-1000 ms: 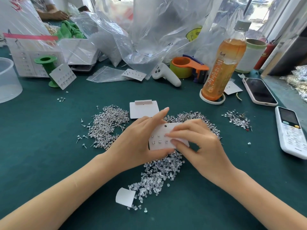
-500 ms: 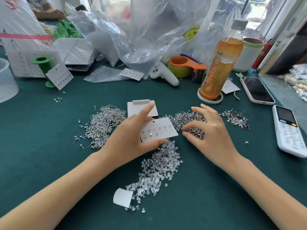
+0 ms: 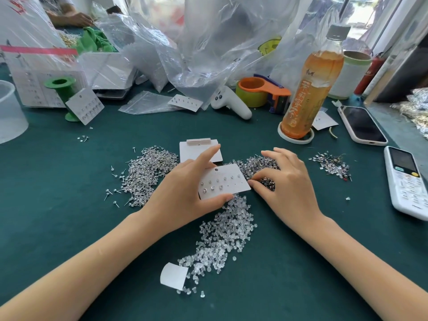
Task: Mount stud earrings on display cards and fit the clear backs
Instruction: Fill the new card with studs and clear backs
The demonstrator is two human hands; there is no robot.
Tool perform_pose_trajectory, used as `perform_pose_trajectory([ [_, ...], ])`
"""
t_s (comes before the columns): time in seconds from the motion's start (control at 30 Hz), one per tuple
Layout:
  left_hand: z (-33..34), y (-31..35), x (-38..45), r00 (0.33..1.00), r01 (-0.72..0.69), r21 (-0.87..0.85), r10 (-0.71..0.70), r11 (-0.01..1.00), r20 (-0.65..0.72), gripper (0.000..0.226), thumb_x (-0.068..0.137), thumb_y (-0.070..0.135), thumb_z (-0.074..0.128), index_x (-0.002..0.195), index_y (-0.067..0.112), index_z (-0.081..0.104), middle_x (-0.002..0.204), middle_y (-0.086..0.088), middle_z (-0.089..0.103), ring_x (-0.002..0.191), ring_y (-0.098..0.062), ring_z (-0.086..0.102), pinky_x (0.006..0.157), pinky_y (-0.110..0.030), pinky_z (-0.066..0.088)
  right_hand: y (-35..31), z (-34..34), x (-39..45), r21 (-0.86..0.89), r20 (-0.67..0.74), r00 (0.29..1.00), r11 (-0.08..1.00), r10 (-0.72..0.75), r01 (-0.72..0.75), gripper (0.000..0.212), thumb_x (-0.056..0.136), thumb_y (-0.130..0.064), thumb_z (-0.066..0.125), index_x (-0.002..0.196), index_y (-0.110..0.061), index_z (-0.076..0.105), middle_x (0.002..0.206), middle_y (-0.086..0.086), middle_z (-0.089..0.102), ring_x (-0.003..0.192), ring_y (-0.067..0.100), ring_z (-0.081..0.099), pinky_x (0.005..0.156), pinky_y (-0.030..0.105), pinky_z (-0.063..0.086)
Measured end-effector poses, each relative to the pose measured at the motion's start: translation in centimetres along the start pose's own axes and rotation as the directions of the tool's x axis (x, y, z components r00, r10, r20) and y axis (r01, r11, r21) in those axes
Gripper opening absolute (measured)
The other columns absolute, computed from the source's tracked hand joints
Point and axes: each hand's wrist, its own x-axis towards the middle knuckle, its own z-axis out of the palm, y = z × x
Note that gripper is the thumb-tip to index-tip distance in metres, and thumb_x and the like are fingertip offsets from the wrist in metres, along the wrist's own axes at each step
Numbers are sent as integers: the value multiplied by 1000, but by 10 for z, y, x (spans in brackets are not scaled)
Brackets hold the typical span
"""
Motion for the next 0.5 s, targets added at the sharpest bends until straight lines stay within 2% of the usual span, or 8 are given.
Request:
perform_pose_trajectory([
  [0.13, 0, 0, 0, 1000, -7, -4, 7, 1000, -5, 89, 70, 63, 64, 145, 38, 22, 119, 10, 60, 106, -6, 51, 86, -20, 37, 0, -1, 1, 60, -49, 999, 998, -10, 13, 5, 76, -15, 80, 77, -14, 76, 116, 8, 66, 120, 31, 50, 101, 36, 30],
  [0.27, 0, -1, -1, 1000, -23, -22, 23, 1000, 0, 89, 68, 71, 56, 144, 39, 22, 119, 11, 59, 105, -4, 51, 87, -21, 39, -5, -12, -6, 132, -271, 961, 987, -49, 88, 4, 77, -16, 79, 77, -15, 75, 94, -2, 71, 97, 24, 59, 89, 29, 29],
  [0.37, -1, -1, -1, 999, -45, -27, 45, 999, 0, 88, 70, 66, 61, 144, 41, 21, 119, 11, 59, 106, -5, 52, 88, -21, 39, -12, -17, -13, 57, -389, 897, 966, -211, 252, 8, 80, -21, 74, 75, -15, 74, 84, -7, 71, 85, 17, 60, 87, 30, 29],
  [0.43, -1, 0, -1, 998, -62, -33, 62, 997, 5, 88, 70, 65, 62, 143, 43, 19, 119, 12, 59, 109, -6, 53, 91, -22, 40, -17, -15, -15, -15, -391, 858, 934, -335, 357, 9, 82, -20, 74, 75, -14, 74, 83, -8, 71, 85, 16, 58, 86, 32, 30],
  [0.5, -1, 1, -2, 997, -82, -37, 83, 996, 7, 87, 70, 65, 62, 143, 45, 19, 119, 14, 58, 111, -4, 51, 94, -20, 38, -18, -12, -16, -44, -368, 841, 911, -397, 410, 8, 83, -18, 74, 76, -13, 74, 84, -7, 71, 85, 17, 59, 86, 32, 31],
])
